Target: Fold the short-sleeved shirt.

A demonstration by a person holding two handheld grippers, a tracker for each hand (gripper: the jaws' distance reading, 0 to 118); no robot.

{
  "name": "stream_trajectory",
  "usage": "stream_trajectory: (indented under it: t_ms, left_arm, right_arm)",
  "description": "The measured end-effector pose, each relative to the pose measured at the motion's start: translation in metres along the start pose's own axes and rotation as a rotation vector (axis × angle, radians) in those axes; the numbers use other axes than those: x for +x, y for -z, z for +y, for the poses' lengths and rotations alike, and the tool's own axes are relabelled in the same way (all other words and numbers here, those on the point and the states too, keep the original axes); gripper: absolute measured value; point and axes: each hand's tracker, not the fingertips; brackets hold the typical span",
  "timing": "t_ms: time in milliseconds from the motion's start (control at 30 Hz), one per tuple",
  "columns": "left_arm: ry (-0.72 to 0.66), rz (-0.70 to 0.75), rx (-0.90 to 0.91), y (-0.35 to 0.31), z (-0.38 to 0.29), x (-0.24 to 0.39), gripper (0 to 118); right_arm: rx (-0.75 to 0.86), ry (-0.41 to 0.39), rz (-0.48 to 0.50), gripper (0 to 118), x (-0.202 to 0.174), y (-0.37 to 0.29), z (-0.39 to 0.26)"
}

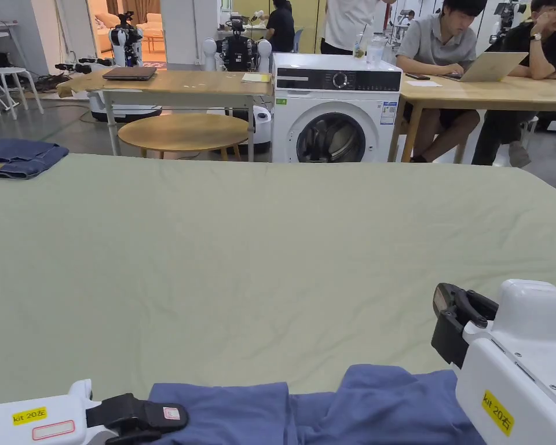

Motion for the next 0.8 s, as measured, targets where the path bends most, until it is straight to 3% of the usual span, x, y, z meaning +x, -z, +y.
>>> stream_trajectory:
  t_ms: [100, 267, 433, 667, 800]
  left_arm:
    - [-0.016, -0.019, 0.047, -0.029, -0.003, 0.004, 8]
    - [-0.010, 0.085, 0.194, -0.100, 0.007, 0.004, 8]
    - [0.123, 0.211, 0.277, -0.133, -0.002, 0.054, 8]
    - [0.372, 0.174, 0.142, -0.036, -0.029, 0.146, 8]
    - [0.469, 0.253, 0.004, 0.053, -0.053, 0.169, 8]
  right_arm:
    - [0.003, 0.002, -0.002, 0, 0.000, 0.002, 0.002]
    - [0.010, 0.008, -0.002, 0, 0.000, 0.004, 0.003]
    - [0.003, 0.028, 0.021, 0, -0.002, 0.010, 0.000]
    - [0.010, 0.041, 0.054, 0, -0.004, 0.006, 0.001]
    - [0.018, 0.060, 0.045, 0, 0.010, -0.005, 0.004]
